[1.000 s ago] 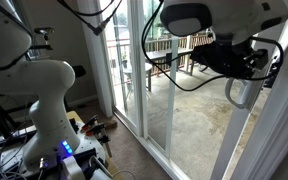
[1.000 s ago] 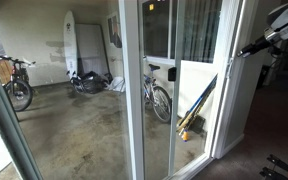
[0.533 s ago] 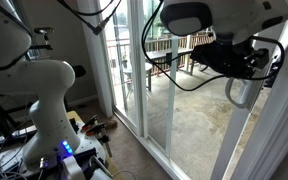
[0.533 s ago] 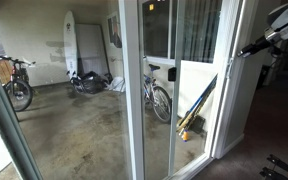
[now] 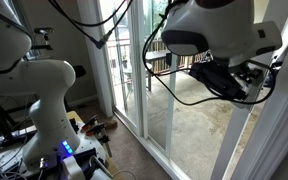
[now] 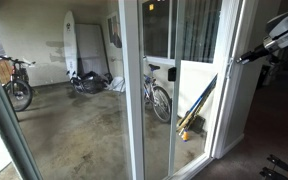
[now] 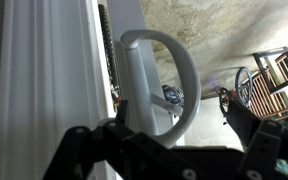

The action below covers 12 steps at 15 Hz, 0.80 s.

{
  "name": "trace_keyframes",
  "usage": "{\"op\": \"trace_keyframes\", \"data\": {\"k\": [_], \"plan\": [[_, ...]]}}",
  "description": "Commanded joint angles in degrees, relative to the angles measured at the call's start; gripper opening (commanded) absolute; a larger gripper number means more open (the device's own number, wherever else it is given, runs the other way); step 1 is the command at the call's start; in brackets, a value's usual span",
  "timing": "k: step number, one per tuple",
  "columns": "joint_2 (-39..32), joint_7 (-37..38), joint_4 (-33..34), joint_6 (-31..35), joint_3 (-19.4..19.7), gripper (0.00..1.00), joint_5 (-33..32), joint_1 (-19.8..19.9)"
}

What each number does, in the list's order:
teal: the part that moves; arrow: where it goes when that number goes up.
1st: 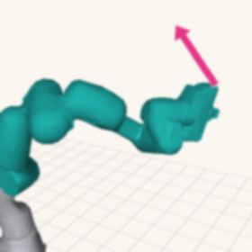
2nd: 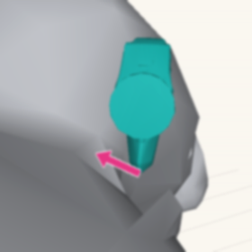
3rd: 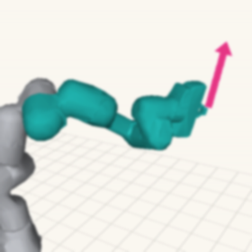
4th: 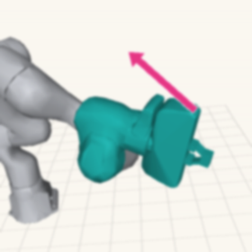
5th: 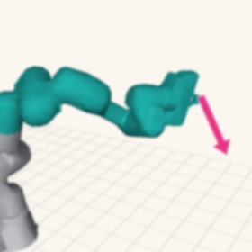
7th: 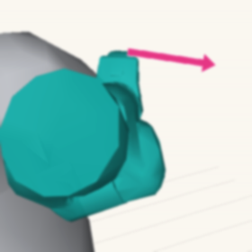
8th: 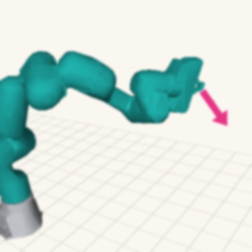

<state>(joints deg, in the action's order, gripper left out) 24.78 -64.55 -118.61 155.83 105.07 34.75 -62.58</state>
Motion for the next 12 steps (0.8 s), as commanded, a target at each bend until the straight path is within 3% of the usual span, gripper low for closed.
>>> {"op": "trace_keyframes", "data": {"k": [1, 6, 12], "plan": [[9.9, 2.9, -1.2, 6.0, -3.0, 1.0, -13.0, 1.3], [17.8, 8.7, -0.7, 8.2, -2.0, 1.0, -28.3, -0.7], [23.7, 13.7, -0.2, 8.3, -2.5, 1.0, -37.1, -2.3]]}}
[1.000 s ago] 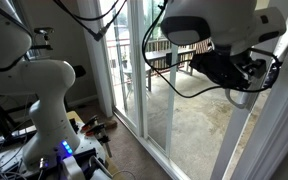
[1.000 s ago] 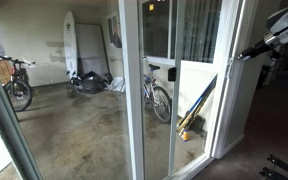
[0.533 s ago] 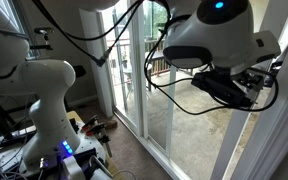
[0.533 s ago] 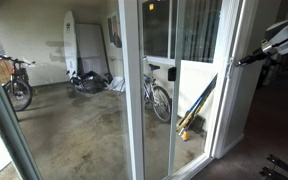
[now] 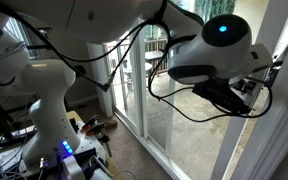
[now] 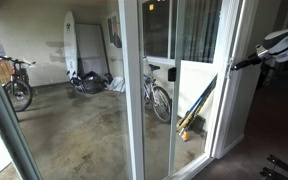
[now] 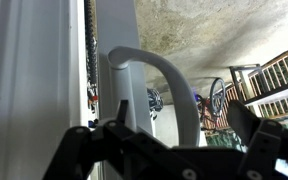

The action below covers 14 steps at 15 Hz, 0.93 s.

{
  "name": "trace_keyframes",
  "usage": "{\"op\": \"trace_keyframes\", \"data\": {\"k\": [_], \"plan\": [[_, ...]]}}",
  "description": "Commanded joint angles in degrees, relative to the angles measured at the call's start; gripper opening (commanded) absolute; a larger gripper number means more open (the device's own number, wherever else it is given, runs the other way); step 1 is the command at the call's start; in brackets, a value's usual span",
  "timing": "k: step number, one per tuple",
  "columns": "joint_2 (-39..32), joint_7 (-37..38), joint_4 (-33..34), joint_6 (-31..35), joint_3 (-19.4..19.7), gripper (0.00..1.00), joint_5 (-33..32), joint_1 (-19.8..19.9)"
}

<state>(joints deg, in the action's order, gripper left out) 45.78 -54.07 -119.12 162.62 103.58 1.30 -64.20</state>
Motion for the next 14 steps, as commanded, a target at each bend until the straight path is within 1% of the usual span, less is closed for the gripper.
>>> {"op": "trace_keyframes", "data": {"k": [1, 5, 8, 14], "plan": [[3.3, 3.9, 0.7, 1.4, -1.2, 1.0, -4.5, -1.1], [6.0, 5.7, 2.1, 1.0, -2.0, 1.0, -7.1, -1.9], [7.1, 6.9, 2.8, 1.0, -1.7, 1.0, -8.2, -2.9], [7.5, 8.2, -2.4, 6.2, -1.0, 1.0, -11.5, -4.6]]}}
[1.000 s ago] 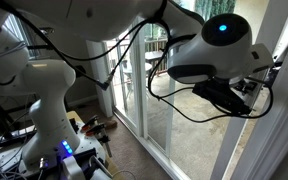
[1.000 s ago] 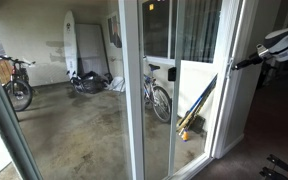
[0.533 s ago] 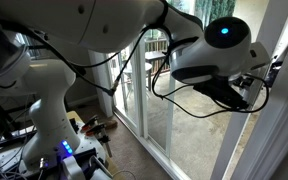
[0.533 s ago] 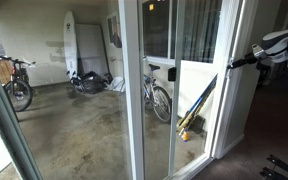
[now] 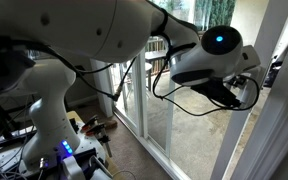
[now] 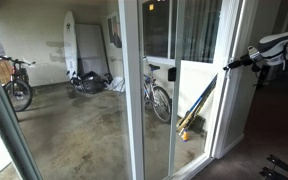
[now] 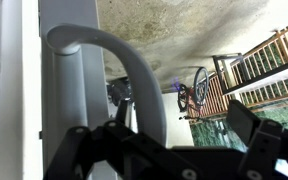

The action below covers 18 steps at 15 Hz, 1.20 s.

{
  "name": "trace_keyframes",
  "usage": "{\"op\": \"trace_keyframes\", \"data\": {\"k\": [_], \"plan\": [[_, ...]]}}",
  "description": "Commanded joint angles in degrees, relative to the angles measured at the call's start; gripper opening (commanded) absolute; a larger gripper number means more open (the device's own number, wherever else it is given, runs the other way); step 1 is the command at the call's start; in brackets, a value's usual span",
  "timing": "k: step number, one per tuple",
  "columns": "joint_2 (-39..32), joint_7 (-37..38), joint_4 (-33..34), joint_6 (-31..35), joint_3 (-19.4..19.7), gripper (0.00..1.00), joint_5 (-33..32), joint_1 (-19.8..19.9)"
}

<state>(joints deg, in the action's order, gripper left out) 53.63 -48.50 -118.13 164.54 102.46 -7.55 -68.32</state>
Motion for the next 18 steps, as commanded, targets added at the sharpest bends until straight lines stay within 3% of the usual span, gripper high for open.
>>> {"op": "trace_keyframes", "data": {"k": [1, 11, 18], "plan": [[-0.6, 2.9, -5.0, 5.9, 0.2, 1.0, -3.2, -0.6], [-5.5, 3.8, -16.6, 28.8, 5.4, 1.0, -6.6, -5.2], [-7.9, 3.5, -20.2, 33.3, 6.4, 1.0, -6.2, -7.9]]}}
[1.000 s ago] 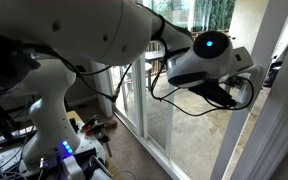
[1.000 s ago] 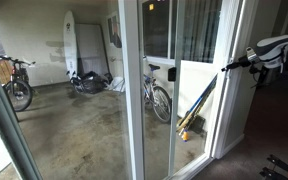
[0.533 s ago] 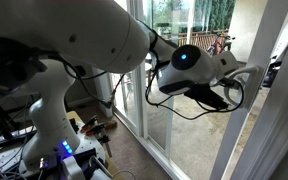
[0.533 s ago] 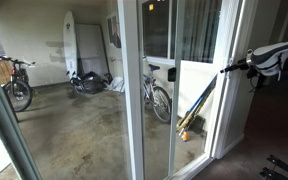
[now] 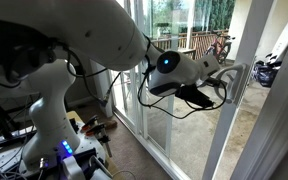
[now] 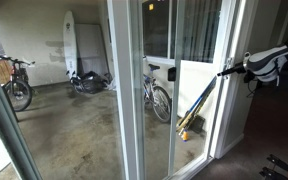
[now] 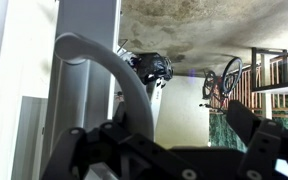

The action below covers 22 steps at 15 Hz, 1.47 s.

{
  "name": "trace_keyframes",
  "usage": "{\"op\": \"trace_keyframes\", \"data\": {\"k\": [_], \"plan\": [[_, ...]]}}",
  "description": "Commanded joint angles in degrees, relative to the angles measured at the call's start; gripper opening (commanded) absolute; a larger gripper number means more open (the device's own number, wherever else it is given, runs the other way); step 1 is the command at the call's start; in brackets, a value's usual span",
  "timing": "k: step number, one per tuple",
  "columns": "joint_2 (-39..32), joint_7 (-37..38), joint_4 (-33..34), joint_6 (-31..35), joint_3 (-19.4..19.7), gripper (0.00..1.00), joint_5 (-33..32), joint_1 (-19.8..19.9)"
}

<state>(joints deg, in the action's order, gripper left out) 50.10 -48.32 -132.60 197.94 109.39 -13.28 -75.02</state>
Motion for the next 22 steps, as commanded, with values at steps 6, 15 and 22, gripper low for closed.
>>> {"op": "trace_keyframes", "data": {"k": [6, 15, 22], "plan": [[-5.8, 3.3, -7.4, 0.0, -0.6, 1.0, -0.4, -3.1], [-3.3, 1.7, -4.2, -0.1, 0.6, 1.0, -2.2, -3.5], [-3.0, 1.7, -4.1, -0.1, 0.7, 1.0, -2.3, -3.5]]}}
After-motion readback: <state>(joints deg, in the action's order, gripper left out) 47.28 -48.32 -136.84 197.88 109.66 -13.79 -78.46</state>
